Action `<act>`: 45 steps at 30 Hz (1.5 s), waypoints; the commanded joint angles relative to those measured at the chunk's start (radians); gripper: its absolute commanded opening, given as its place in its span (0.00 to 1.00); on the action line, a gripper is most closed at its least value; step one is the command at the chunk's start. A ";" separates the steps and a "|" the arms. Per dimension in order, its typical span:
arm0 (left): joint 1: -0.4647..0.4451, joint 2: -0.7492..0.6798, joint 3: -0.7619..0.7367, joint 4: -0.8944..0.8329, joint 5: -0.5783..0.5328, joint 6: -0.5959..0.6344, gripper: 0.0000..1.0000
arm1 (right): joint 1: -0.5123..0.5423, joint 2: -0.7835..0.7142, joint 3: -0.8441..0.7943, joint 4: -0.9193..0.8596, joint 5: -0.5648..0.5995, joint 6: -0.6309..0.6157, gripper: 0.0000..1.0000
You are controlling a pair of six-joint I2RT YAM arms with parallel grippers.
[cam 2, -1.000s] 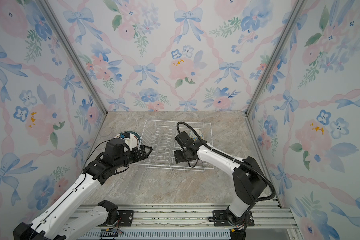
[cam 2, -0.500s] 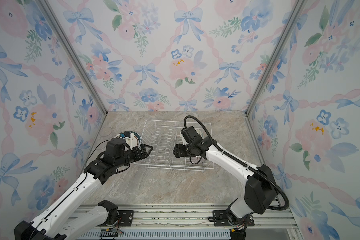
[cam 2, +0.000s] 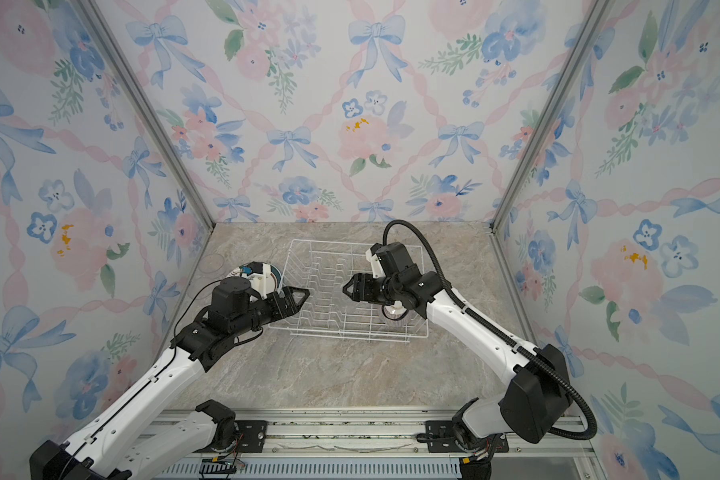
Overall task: Unload the mixed dishes from the dish rack
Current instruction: 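Lift the glass toward the left gripper while the left gripper reaches toward it, then close the left gripper on the glass held by the right gripper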
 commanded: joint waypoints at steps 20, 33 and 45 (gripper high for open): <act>-0.073 0.049 -0.113 0.460 0.135 -0.060 0.83 | -0.042 -0.042 -0.048 0.297 -0.196 0.247 0.56; -0.114 0.184 -0.027 0.574 0.166 -0.008 0.69 | -0.042 -0.052 -0.060 0.346 -0.220 0.300 0.57; -0.147 0.257 0.031 0.651 0.198 0.000 0.54 | -0.044 -0.054 -0.077 0.402 -0.248 0.353 0.58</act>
